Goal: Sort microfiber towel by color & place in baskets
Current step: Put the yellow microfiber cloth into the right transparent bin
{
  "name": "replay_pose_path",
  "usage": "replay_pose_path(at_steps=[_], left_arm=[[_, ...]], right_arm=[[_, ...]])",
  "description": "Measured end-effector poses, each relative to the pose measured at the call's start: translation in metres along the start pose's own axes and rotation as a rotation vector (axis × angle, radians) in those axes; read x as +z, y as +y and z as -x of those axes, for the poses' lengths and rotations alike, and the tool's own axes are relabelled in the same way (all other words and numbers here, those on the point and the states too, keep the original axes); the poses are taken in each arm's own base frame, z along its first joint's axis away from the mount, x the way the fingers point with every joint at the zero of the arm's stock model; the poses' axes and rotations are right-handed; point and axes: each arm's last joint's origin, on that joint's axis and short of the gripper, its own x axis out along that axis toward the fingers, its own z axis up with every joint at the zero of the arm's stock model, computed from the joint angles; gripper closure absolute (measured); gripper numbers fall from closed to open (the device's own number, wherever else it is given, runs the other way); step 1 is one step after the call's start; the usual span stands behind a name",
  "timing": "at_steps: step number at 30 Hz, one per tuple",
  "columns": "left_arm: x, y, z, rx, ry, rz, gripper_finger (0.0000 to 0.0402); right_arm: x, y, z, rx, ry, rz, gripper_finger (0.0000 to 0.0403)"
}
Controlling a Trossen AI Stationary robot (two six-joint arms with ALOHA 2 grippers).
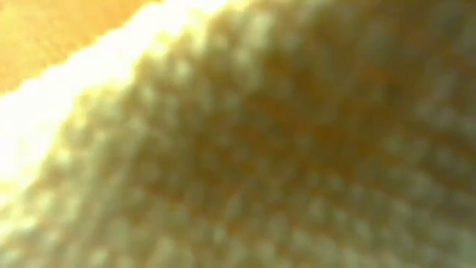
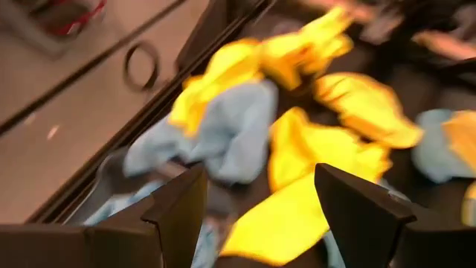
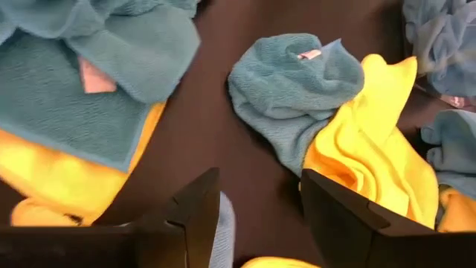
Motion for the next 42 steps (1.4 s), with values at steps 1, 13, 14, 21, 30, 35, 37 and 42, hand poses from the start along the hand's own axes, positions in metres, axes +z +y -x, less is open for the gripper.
replay_pose_path(at_steps=[1,13,14,21,30,35,37,42], left_arm=[[0.001,-0.005,0.002,-0.025,-0.016,-0.017,0.0146],[-0.011,-0.070,-0.008,-0.277,-0.065,-0.250,0.0146],[-0.014,-0.075,-0.010,-0.296,-0.068,-0.269,0.0146],[-0.034,-0.105,-0.027,-0.382,-0.046,-0.343,0.0146],[-0.054,-0.139,-0.042,-0.469,-0.037,-0.409,0.0146],[-0.062,-0.157,-0.050,-0.511,-0.033,-0.440,0.0146],[-0.066,-0.164,-0.053,-0.528,-0.034,-0.451,0.0146],[-0.074,-0.178,-0.061,-0.555,-0.032,-0.494,0.0146]], right_arm=[[0.000,-0.002,-0.001,-0.005,0.002,0.000,0.0222],[0.001,-0.040,-0.019,-0.037,0.036,-0.049,0.0222],[0.001,-0.044,-0.021,-0.035,0.038,-0.055,0.0222],[-0.002,-0.067,-0.030,-0.035,0.063,-0.096,0.0222],[-0.030,-0.083,-0.056,-0.053,0.037,-0.155,0.0222],[-0.039,-0.092,-0.063,-0.093,0.036,-0.189,0.0222],[-0.044,-0.095,-0.066,-0.083,0.031,-0.201,0.0222],[-0.051,-0.102,-0.071,-0.035,0.012,-0.225,0.0222]])
